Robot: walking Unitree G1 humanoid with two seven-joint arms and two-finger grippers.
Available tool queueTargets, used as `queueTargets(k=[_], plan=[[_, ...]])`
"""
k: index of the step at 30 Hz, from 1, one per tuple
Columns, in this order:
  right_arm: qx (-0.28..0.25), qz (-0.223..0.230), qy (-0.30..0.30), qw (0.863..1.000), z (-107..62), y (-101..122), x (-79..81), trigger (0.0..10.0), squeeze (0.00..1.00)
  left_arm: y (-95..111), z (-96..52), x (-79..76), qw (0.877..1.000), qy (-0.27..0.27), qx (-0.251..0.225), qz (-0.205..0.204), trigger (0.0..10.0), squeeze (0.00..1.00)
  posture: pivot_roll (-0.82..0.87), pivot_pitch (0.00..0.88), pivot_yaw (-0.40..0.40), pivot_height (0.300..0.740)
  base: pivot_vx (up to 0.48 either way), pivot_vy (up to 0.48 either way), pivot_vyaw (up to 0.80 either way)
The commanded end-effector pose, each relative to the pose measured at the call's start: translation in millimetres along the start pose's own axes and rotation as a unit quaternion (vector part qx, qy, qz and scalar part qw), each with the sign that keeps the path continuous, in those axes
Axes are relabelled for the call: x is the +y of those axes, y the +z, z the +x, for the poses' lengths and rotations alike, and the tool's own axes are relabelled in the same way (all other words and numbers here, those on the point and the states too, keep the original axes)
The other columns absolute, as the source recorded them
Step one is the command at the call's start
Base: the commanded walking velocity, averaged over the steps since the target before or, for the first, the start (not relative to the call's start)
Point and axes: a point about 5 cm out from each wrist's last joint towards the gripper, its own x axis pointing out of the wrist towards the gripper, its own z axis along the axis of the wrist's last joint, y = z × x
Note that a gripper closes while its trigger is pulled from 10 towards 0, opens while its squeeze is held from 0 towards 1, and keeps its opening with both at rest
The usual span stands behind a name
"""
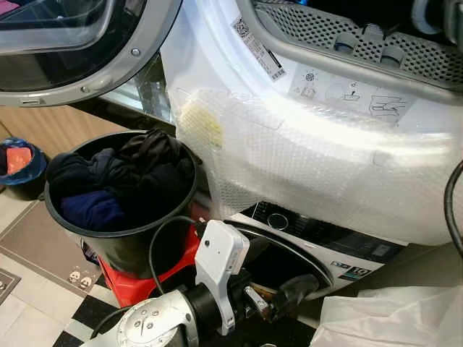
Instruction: Clothes washing
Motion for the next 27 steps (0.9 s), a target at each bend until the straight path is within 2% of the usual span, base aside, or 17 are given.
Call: queueTargets(k=[1,8,11,15,17,22,27], plan=[[-0.011,0.017,-0.010,1.000,-11.0,10,-16.0,10.0,0.00,-2,-0.9,-5.3,1.000,-0.010,0.005,-0.009,10.0,0.00,0.00,0.249,-0.097,0.740,0.000,0.000,0.00],[0.012,0.004,0.004,1.000,-18.6,3,-26.5,10.0,0.00,-2,-0.7,-5.5,1.000,-0.011,0.006,-0.009,10.0,0.00,0.00,0.248,-0.094,0.740,0.000,0.000,0.00],[0.030,-0.022,0.017,0.999,-26.4,1,-35.7,10.0,0.00,-2,-1.2,-5.2,1.000,-0.010,0.007,-0.009,10.0,0.00,0.01,0.246,-0.093,0.740,0.000,0.000,0.00],[0.041,-0.042,0.029,0.998,-30.3,0,-39.2,10.0,0.00,-2,-1.3,-4.8,1.000,-0.010,0.008,-0.008,10.0,0.00,0.01,0.241,-0.090,0.740,0.000,0.000,0.00],[0.056,-0.077,0.037,0.995,-33.6,0,-42.4,10.0,0.00,-2,-1.2,-4.6,1.000,-0.011,0.008,-0.008,10.0,0.00,0.01,0.240,-0.089,0.740,0.000,0.000,0.00],[0.075,-0.120,0.059,0.988,-41.7,1,-49.2,10.0,0.00,-2,-0.7,-3.7,1.000,-0.011,0.009,-0.007,10.0,0.00,0.00,0.238,-0.088,0.740,0.000,0.000,0.00],[0.075,-0.123,0.084,0.986,-51.7,5,-56.2,10.0,0.00,-2,-0.9,-3.6,1.000,-0.011,0.008,-0.008,10.0,0.00,0.00,0.239,-0.088,0.740,0.000,0.000,0.00]])
